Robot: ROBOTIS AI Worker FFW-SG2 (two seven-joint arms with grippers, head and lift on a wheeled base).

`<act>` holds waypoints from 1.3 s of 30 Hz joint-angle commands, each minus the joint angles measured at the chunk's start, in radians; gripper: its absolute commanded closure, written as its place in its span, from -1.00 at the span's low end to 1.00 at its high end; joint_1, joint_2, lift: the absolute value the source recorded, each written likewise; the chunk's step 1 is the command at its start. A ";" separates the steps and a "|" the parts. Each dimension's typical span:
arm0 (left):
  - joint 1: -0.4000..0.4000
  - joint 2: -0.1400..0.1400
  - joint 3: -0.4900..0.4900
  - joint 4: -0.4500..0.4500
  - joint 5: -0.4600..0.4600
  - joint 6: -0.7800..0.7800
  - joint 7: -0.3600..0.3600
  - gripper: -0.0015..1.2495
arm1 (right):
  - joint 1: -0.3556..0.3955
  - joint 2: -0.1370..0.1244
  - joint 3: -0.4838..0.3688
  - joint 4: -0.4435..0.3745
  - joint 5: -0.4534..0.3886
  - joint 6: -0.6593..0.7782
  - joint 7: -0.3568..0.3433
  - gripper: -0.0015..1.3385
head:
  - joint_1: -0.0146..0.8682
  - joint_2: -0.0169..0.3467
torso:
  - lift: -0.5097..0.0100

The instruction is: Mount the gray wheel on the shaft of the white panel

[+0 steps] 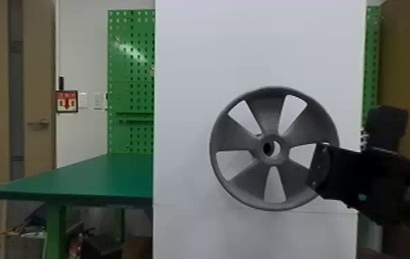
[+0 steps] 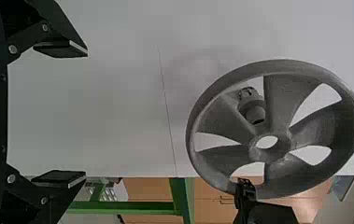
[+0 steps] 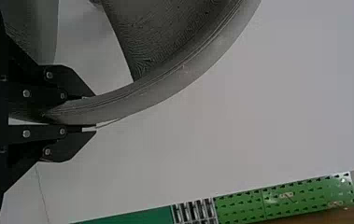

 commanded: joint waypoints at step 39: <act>-0.009 0.005 -0.005 0.005 0.000 0.000 0.000 -0.46 | -0.057 0.023 0.019 0.126 0.087 -0.063 0.126 0.74 | -0.88 -0.95 | -0.94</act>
